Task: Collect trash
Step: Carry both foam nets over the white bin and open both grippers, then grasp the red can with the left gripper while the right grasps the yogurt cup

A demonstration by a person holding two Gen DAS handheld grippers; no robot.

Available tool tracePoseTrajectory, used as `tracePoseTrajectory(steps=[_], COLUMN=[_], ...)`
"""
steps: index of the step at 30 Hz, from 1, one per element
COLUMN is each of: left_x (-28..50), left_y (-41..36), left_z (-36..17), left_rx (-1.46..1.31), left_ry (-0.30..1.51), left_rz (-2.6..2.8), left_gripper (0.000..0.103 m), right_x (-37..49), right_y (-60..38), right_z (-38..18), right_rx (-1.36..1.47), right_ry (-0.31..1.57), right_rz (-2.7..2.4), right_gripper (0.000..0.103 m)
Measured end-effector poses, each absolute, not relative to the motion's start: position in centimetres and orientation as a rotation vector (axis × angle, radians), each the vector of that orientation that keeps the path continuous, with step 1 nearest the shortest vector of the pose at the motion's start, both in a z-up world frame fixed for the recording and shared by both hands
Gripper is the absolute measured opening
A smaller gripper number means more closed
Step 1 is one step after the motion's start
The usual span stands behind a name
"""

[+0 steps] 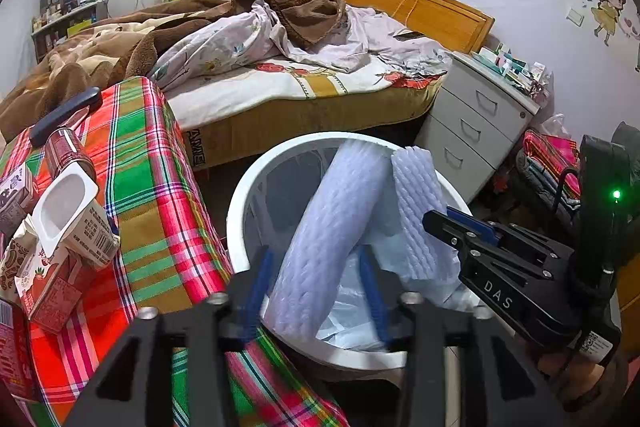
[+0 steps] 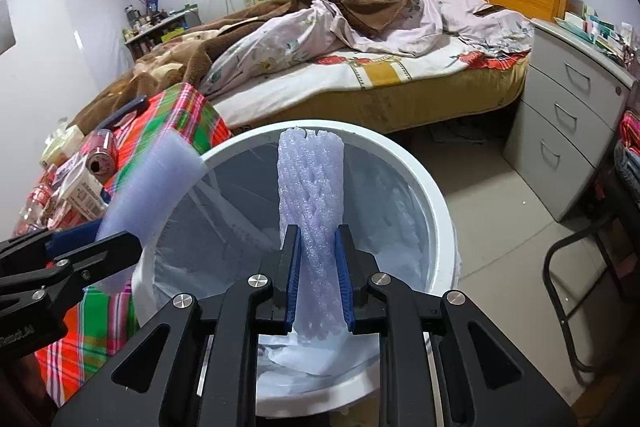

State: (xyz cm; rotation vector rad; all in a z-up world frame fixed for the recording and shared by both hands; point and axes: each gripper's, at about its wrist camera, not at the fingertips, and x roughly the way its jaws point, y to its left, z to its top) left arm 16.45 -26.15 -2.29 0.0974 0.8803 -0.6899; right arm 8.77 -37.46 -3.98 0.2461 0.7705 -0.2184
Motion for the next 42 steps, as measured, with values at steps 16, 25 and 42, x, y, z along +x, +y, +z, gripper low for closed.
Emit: tracePoseTrajectory(steps=[16,25,42], left_x=[14.9,13.5,13.1], left_y=[-23.4,-19.2,-7.5], left_z=[-0.5,0.9,1.5], left_rx=[0.089,0.076,-0.013], left_ry=[0.825,0.775,0.734], left_rz=[-0.638,-0.561,-0.337], left_gripper=[0.057,0.057,0.06], right_x=[8.1,7.8,9.7], right_y=[-36.3,-33.5,-26.3], right_z=[-2.6,-1.0,0.1], right_rx=[0.27,0.253,0.182], right_ry=[0.726,0.668,0.639], right_rz=[-0.209,-0.152,0.005], right_gripper=[0.052,0.052,0.052])
